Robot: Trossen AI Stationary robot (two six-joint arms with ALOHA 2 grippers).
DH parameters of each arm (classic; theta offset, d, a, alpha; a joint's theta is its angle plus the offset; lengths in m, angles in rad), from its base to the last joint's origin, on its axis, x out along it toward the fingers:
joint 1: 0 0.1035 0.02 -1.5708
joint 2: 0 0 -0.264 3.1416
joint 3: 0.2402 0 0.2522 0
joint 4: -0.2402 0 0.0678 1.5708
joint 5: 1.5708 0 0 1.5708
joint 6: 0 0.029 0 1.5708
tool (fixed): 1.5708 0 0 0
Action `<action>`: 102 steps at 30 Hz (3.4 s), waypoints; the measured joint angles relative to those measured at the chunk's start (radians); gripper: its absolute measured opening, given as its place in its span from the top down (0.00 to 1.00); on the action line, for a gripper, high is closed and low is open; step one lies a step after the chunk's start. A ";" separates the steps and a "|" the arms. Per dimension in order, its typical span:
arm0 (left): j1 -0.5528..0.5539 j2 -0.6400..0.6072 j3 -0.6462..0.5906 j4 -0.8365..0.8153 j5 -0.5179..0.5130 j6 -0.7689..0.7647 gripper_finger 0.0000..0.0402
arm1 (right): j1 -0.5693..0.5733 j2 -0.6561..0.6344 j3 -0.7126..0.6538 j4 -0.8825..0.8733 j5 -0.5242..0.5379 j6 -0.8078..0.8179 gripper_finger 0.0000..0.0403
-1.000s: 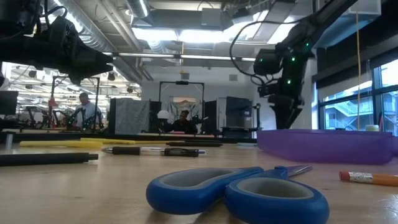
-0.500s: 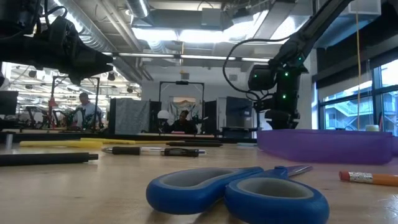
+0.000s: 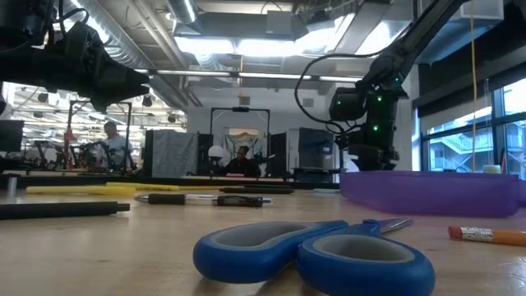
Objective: Pick & place school supplies into a supply box
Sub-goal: Put the blue pen into the supply box
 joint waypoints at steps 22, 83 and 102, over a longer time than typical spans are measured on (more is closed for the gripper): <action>0.000 0.000 0.000 0.000 0.000 0.000 0.57 | 0.006 0.002 -0.001 -0.002 0.030 0.027 0.75; 0.000 0.000 0.000 0.001 -0.060 0.000 0.57 | 0.066 -0.004 0.002 -0.061 0.158 -0.095 0.55; 0.000 0.000 0.000 0.001 -0.060 0.000 0.57 | 0.018 0.000 0.000 -0.055 0.057 -0.065 0.96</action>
